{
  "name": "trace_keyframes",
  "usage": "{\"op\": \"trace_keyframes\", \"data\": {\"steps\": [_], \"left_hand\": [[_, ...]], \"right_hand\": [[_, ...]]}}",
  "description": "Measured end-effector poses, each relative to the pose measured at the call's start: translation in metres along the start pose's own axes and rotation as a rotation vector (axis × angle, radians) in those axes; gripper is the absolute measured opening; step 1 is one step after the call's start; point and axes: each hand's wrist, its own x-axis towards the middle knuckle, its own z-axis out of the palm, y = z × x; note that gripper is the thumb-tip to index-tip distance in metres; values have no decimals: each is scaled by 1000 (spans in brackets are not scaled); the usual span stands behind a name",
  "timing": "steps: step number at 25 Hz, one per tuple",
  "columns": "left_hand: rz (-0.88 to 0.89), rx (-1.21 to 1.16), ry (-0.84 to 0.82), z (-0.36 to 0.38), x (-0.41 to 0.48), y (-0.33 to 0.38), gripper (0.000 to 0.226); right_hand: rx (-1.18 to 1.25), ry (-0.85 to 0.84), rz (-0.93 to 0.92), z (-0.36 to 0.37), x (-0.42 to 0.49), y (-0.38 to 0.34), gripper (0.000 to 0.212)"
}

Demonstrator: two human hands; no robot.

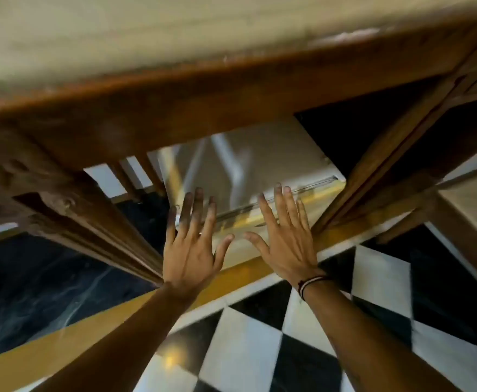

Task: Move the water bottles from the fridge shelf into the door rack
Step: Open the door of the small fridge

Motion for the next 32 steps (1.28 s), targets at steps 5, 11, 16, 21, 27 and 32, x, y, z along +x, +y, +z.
{"op": "trace_keyframes", "data": {"steps": [5,11,16,21,27,32], "left_hand": [[-44,-24,272,108,20,-25,63],[-29,52,544,132,27,-28,53],[-50,44,455,125,24,-26,58],[-16,66,293,104,16,-23,68],[89,15,135,89,12,-40,64],[170,-83,19,73,20,-58,53]], "right_hand": [[83,369,-74,120,49,-19,57],[137,821,-73,160,65,-15,51],[138,771,-38,152,57,-17,44],[66,479,10,127,37,-25,52],[23,369,-22,109,15,-25,57],[76,301,-95,94,2,-16,49]]}}
